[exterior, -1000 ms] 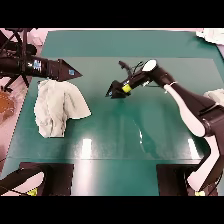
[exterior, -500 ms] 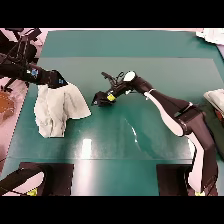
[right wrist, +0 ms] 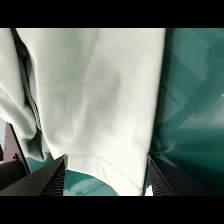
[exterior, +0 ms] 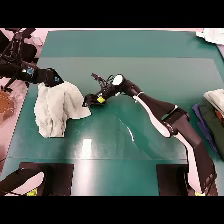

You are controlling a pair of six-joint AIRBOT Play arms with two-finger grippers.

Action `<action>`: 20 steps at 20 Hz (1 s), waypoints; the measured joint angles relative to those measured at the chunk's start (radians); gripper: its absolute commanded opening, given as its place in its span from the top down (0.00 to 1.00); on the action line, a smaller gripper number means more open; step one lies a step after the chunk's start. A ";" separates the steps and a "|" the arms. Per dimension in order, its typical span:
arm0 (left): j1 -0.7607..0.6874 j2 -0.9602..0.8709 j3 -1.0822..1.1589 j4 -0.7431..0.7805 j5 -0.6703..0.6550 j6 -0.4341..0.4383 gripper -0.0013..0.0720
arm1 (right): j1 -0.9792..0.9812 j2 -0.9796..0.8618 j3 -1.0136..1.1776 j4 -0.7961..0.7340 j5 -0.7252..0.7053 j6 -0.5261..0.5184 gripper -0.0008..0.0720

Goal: Fold the shirts.

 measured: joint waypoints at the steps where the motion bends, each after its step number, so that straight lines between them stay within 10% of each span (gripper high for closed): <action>1: 0.000 0.000 0.000 0.001 -0.002 -0.004 0.15 | 0.008 -0.010 0.002 0.015 -0.008 0.005 0.20; 3: 0.000 0.001 0.000 0.002 -0.013 -0.010 0.15 | 0.020 -0.027 0.004 0.045 -0.027 0.011 0.47; 5: 0.000 0.001 0.000 0.004 -0.031 -0.017 0.15 | 0.028 -0.034 0.005 0.066 -0.038 0.017 0.97; 20: 0.177 0.146 -0.087 0.137 -0.156 -0.146 0.15 | -0.182 0.373 0.006 0.068 -0.045 -0.139 0.96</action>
